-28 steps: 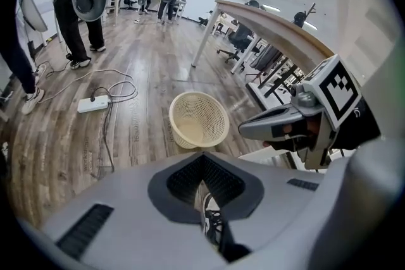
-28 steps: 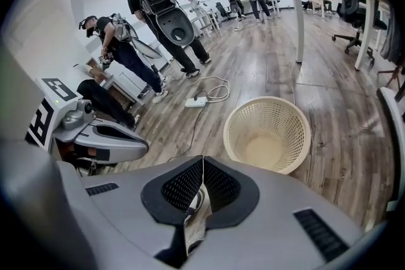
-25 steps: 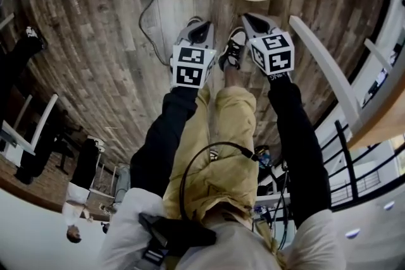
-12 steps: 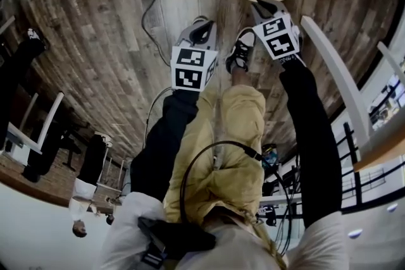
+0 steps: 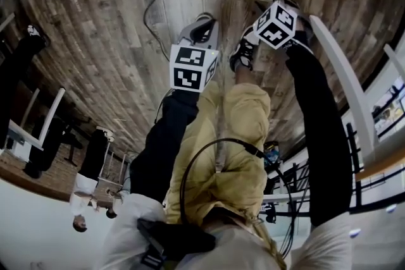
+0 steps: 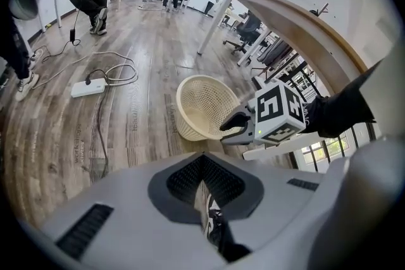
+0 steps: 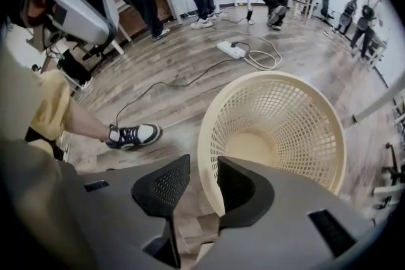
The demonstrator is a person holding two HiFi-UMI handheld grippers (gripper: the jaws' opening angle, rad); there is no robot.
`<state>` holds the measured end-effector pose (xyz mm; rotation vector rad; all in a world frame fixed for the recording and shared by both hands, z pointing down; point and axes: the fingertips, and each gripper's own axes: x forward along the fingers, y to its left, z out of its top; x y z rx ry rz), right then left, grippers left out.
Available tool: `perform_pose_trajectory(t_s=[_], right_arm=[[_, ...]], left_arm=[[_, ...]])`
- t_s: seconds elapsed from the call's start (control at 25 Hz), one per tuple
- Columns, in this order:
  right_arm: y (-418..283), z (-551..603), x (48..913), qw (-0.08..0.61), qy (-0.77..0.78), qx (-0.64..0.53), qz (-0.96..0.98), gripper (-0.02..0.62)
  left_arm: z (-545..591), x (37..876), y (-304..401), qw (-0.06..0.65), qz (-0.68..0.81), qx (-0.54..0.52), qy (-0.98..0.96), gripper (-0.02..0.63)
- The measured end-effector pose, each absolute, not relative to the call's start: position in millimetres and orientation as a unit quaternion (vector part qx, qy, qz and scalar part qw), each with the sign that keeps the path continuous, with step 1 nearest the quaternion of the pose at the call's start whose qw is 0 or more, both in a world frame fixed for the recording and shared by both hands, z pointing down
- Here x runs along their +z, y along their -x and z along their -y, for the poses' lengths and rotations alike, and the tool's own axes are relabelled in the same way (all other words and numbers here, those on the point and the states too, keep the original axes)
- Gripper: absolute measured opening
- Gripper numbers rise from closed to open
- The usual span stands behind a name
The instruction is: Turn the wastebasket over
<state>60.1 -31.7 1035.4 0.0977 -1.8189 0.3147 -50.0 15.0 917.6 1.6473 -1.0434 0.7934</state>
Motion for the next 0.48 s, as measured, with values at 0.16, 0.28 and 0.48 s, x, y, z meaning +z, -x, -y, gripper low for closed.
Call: perform_pose_trajectory(t_s=[0.16,0.28,0.48], right_arm=[[-55.3,28.8,1037.5,0.611,-0.023,0.116,0.783,0.121],[-58.9,29.5,1037.9,0.618,-0.023,0.100,0.780,0.023],[-63.3,24.0,1035.6,0.623,-0.014,0.081,0.778,0.021]], left_arm=[[-20.2,918.2,52.1,0.497,0.430,0.330,-0.678,0.002],[-21.1,918.2,52.7,0.498,0.431,0.330,-0.676,0.002],[-19.8,914.9,50.9,0.499,0.431,0.328,-0.676,0.002]])
